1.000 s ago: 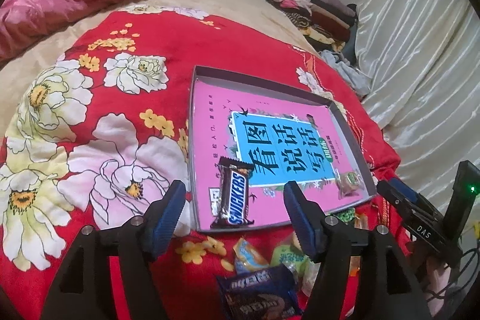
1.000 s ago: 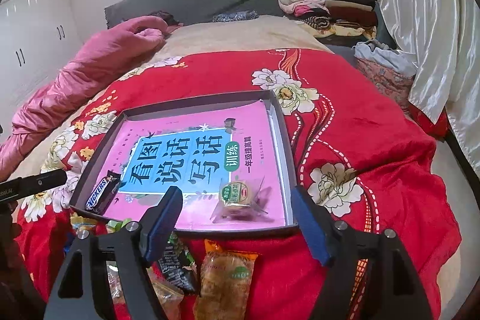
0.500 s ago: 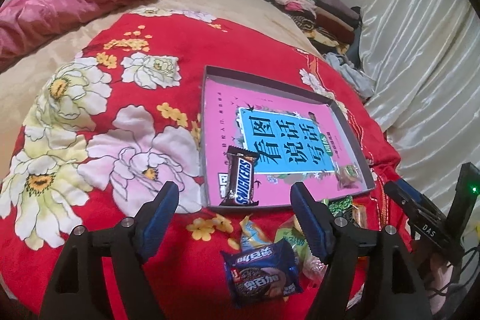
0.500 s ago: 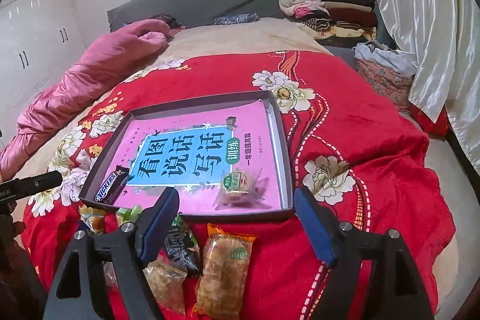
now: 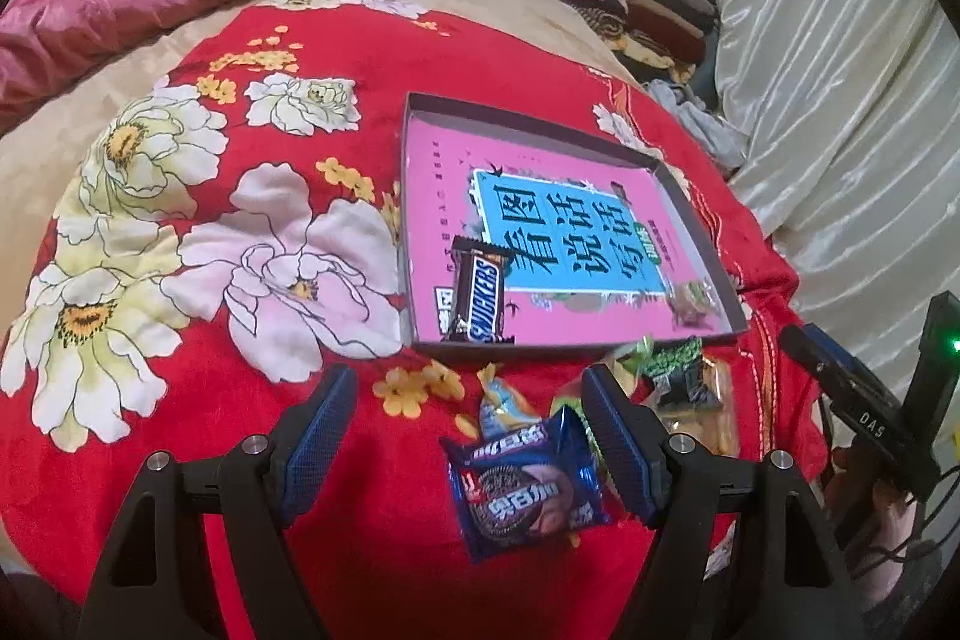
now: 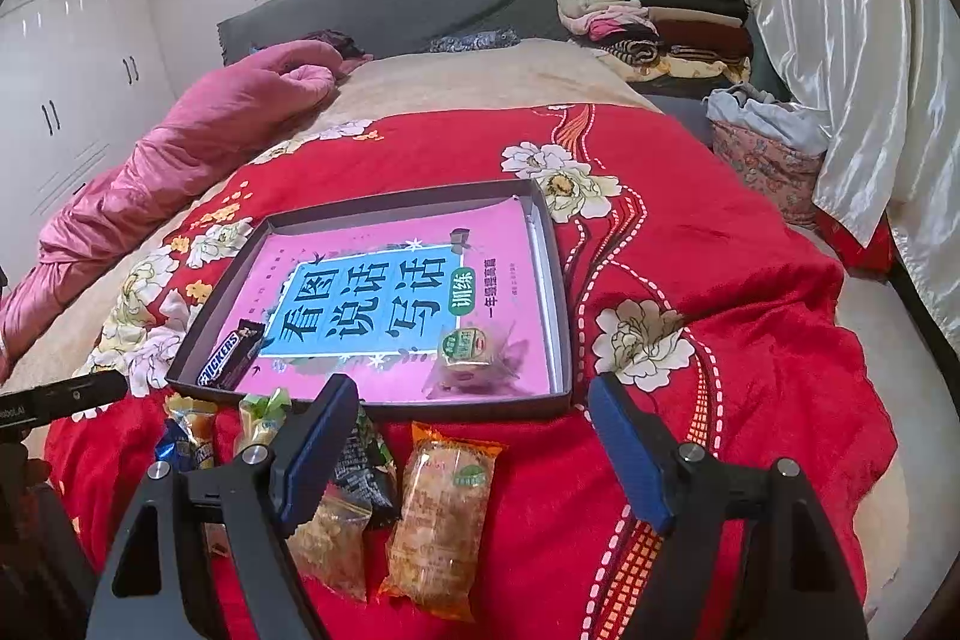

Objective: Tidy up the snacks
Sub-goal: 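Move the left gripper back toward the blue cookie pack, then close the left gripper on the blue cookie pack and lift it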

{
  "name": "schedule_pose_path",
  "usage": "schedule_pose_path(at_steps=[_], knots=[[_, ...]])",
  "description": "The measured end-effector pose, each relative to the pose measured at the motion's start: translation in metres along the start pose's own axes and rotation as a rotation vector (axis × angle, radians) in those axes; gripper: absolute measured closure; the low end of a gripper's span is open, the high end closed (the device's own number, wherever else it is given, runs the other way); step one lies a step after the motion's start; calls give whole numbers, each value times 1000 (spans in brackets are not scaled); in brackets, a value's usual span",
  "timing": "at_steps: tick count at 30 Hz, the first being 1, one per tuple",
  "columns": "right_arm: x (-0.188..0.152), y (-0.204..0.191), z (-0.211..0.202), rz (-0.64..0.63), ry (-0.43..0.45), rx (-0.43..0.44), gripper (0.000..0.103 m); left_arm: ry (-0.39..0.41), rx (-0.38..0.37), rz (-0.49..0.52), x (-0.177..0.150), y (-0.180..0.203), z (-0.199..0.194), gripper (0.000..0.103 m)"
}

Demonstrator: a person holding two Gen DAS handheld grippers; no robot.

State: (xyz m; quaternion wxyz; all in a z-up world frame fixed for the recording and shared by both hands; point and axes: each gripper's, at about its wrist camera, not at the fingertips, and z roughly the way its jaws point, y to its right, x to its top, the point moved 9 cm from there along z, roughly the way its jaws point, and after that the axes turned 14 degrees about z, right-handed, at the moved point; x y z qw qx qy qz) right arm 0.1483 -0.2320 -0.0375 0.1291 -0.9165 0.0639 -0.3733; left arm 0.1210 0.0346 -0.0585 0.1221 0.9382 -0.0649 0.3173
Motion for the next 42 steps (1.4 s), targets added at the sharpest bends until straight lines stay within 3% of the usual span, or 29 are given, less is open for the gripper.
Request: schedule_pose_path(at_steps=[19,26,36,42], knots=[[-22,-1,-5,-6,-38,5,24,-63,-36,13,-26,16,4,25],[-32,-3,-4,-18,-59,6,24,-108,-105,-40,-41,29,16,25],[-55,-2,3,-37,-117,9,24,-146,-100,-113,-53,25,35,25],[-71,4,13,-44,-172,-19,24,-156,-150,-164,-58,21,45,24]])
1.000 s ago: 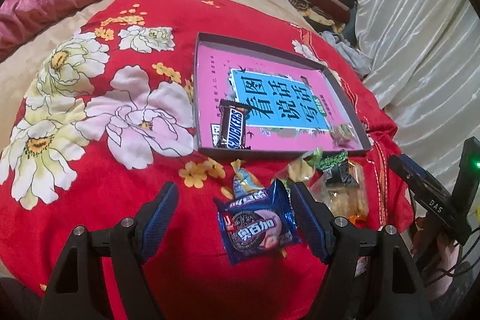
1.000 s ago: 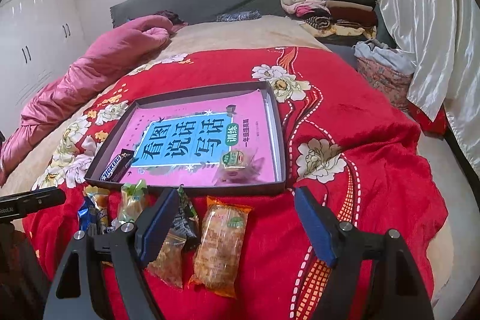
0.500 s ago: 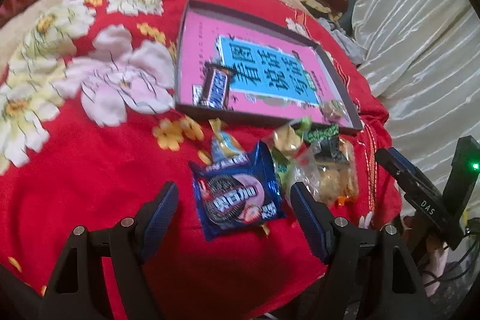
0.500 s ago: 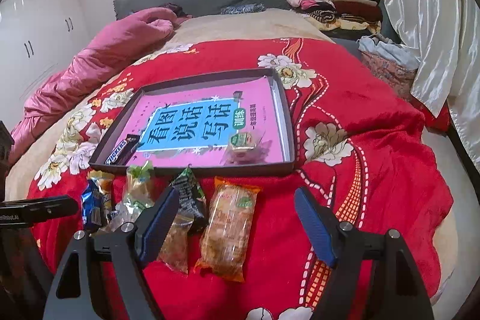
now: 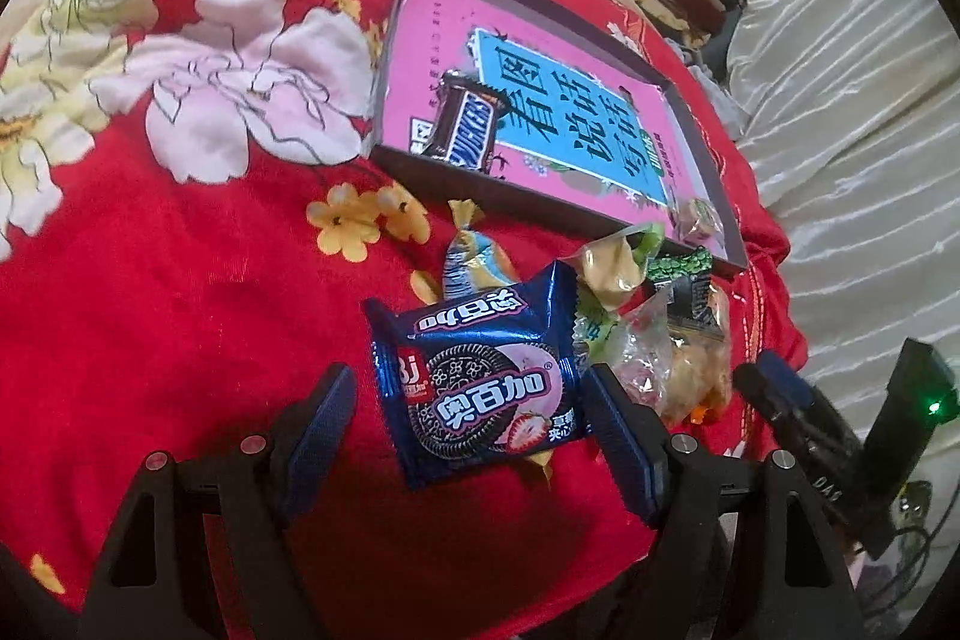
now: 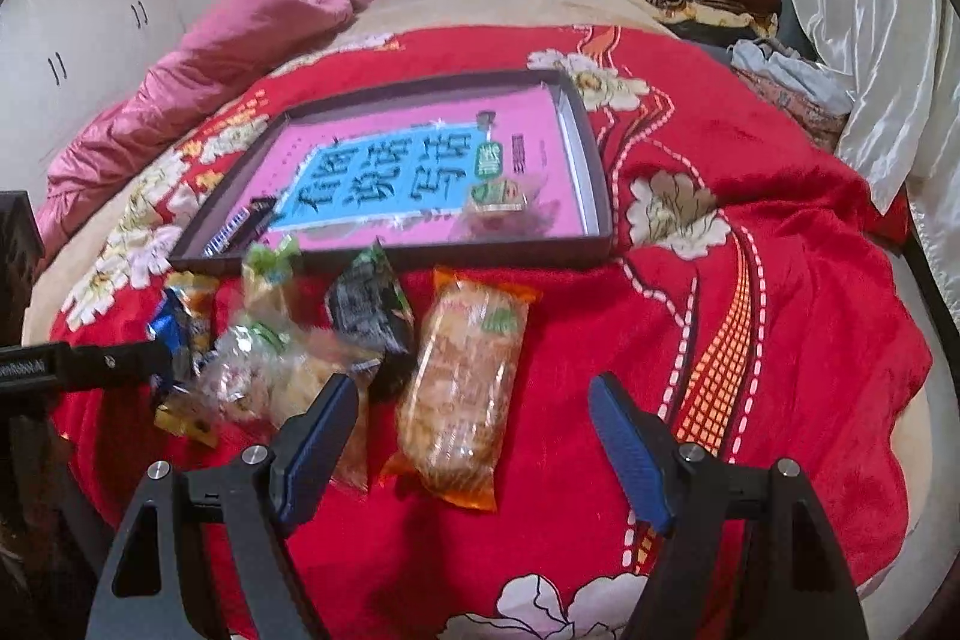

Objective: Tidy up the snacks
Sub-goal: 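Close the left gripper on the blue cookie pack and lift it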

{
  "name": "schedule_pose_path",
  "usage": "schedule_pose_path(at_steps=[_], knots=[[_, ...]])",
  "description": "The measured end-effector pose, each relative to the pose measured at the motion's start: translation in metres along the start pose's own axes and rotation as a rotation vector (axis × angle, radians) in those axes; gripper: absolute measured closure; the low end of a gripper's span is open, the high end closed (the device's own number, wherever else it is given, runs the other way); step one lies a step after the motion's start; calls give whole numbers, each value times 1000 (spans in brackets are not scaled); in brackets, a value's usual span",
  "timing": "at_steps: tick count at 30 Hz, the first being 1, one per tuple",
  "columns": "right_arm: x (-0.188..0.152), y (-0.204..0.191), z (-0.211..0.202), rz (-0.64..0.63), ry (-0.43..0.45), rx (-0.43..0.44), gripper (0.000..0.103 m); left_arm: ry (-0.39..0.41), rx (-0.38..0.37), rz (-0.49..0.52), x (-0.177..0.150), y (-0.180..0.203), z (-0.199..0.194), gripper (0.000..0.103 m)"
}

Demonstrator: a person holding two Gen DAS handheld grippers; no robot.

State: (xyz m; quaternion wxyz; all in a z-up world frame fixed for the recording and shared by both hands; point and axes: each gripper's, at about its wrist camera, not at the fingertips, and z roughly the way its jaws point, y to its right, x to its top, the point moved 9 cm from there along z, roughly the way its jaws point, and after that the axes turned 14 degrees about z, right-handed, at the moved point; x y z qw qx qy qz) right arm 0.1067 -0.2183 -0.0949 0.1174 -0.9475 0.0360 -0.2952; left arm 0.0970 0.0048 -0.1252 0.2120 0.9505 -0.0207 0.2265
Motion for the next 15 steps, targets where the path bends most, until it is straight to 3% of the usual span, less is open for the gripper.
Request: schedule_pose_path(at_steps=[5,15], knots=[[-9,4,13,-25,-40,-40,33,7,-31,-24,-1,-3,2,24],[-10,-8,36,-68,-55,-9,51,12,-61,-36,-2,-3,8,24]])
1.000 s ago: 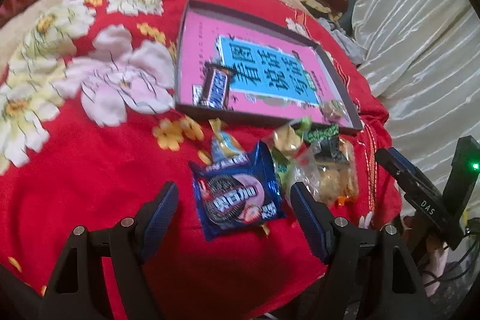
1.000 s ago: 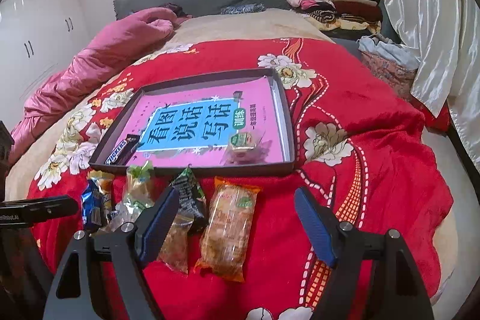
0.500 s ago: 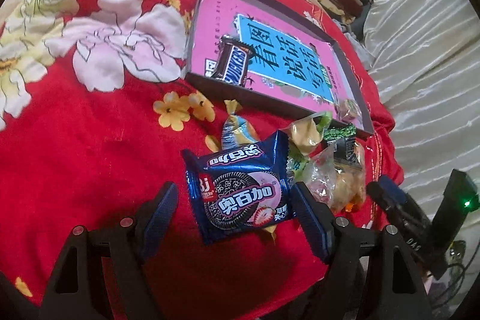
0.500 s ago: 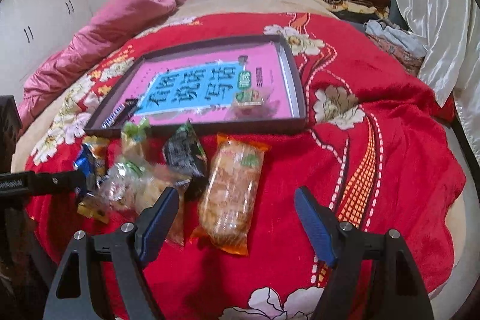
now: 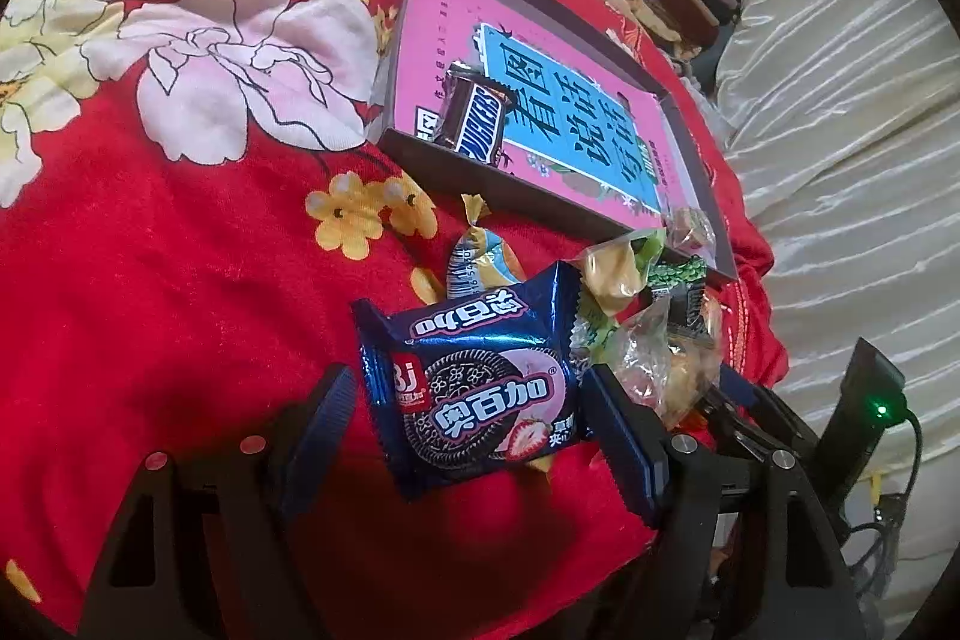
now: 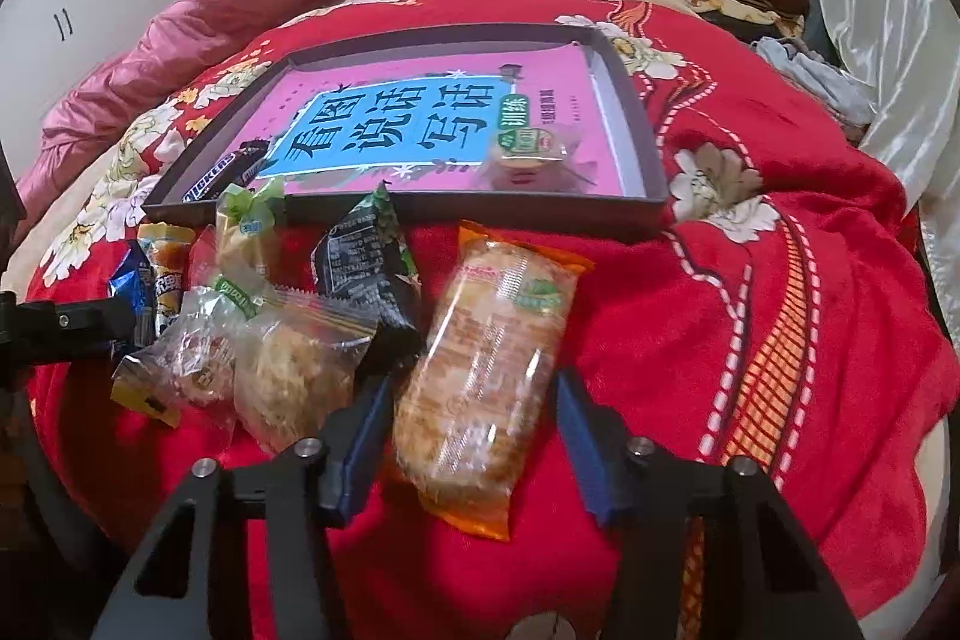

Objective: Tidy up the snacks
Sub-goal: 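Close the left gripper on the blue cookie pack and lift it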

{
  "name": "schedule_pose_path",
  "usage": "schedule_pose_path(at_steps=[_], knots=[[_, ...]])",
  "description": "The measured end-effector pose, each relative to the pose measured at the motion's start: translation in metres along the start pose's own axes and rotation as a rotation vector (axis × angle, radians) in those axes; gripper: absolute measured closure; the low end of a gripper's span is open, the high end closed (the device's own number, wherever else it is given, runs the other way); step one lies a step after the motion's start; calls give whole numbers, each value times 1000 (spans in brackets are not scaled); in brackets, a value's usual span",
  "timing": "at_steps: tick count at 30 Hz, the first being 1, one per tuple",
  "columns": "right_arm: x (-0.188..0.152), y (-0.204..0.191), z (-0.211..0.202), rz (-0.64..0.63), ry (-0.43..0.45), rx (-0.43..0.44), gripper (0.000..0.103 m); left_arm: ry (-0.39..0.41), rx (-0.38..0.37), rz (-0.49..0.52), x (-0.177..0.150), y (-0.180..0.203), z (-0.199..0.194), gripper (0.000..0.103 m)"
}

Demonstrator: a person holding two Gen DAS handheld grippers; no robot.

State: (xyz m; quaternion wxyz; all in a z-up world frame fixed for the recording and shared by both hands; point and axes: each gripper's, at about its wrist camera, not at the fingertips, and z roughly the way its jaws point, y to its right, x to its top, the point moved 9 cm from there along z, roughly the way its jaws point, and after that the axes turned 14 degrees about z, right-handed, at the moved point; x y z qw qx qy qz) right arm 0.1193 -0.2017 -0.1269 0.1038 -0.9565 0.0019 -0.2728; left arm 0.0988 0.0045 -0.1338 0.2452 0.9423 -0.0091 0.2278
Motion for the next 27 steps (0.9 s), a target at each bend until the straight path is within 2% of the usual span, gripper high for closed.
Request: schedule_pose_path(at_steps=[7,10,13,18,27], knots=[[9,6,6,34,9,39,56,4,-8,1,2,1,5,25],[9,9,4,46,14,58,58,1,1,12,4,2,7,36],[11,12,2,64,20,75,60,-3,-3,10,4,0,8,42],[12,22,-4,100,32,74,61,-5,-32,5,4,-2,4,47],[21,29,-25,148,77,105,61,48,-57,-2,11,-1,-22,48]])
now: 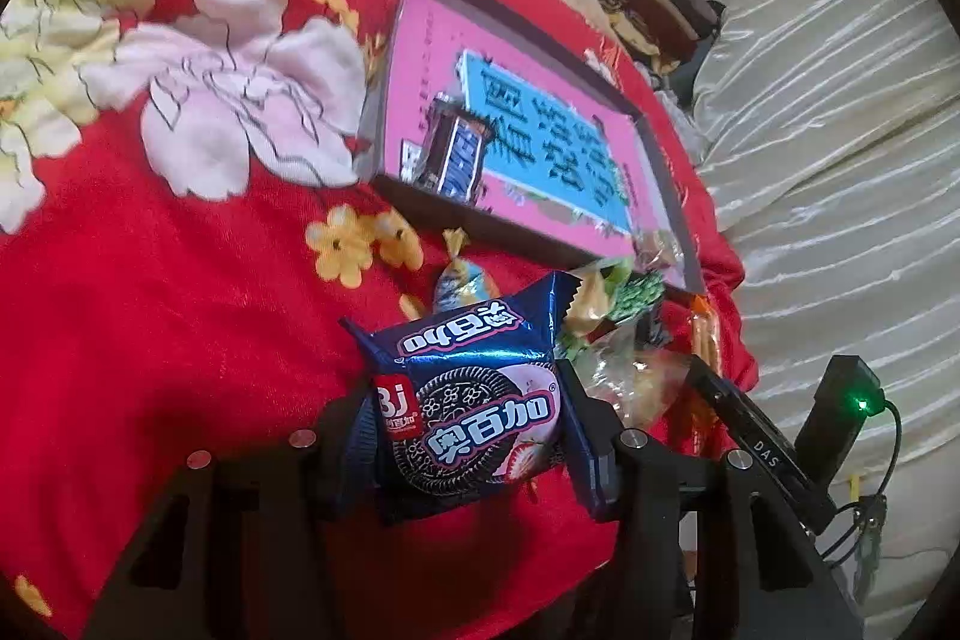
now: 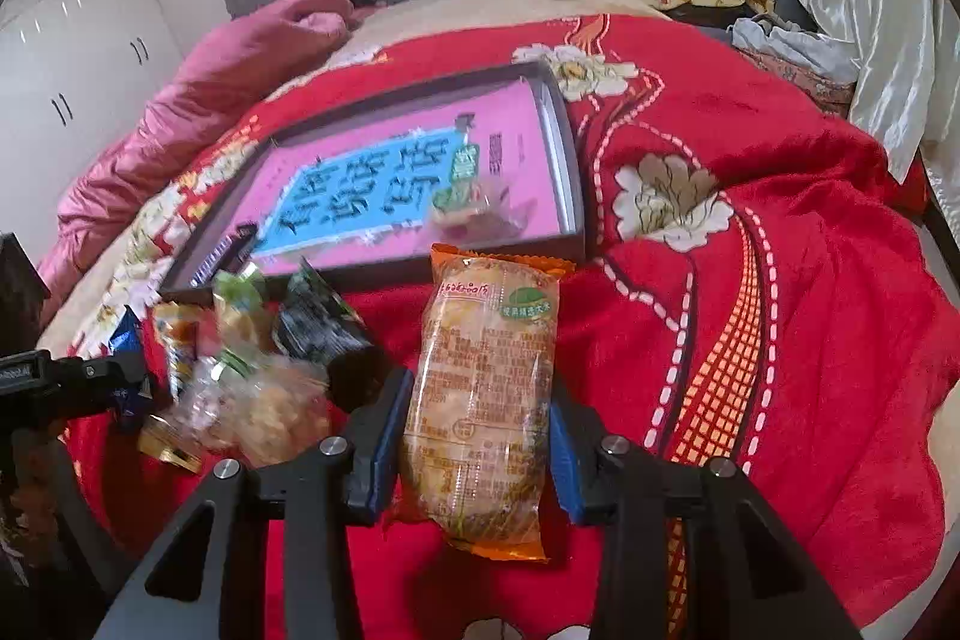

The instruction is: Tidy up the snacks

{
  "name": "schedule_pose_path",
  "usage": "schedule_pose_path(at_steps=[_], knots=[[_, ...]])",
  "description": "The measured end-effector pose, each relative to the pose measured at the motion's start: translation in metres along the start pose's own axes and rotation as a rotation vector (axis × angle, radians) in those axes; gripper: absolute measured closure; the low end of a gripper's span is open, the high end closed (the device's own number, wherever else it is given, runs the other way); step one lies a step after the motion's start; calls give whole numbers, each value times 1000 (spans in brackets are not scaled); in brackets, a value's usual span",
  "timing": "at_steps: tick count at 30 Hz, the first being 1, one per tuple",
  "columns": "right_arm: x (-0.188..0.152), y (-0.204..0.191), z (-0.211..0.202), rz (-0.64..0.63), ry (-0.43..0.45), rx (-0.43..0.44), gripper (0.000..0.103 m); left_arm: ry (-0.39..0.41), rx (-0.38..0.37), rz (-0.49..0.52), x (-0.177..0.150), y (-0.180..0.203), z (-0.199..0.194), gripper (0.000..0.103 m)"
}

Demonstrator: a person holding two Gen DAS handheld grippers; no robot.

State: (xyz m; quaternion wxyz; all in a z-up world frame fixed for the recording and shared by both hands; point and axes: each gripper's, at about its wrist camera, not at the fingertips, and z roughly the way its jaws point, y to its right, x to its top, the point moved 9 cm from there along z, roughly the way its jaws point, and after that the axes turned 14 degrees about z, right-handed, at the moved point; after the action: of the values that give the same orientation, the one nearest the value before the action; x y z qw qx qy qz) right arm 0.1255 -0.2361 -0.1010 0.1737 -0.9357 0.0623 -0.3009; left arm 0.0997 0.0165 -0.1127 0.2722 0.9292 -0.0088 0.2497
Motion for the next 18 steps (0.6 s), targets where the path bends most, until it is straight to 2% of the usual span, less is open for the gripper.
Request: schedule_pose_path(at_steps=[7,18], knots=[[12,-15,-13,-20,37,18,61,74,40,80,14,14,-20,48],[16,-39,-24,-74,62,51,61,124,84,159,25,25,-35,48]])
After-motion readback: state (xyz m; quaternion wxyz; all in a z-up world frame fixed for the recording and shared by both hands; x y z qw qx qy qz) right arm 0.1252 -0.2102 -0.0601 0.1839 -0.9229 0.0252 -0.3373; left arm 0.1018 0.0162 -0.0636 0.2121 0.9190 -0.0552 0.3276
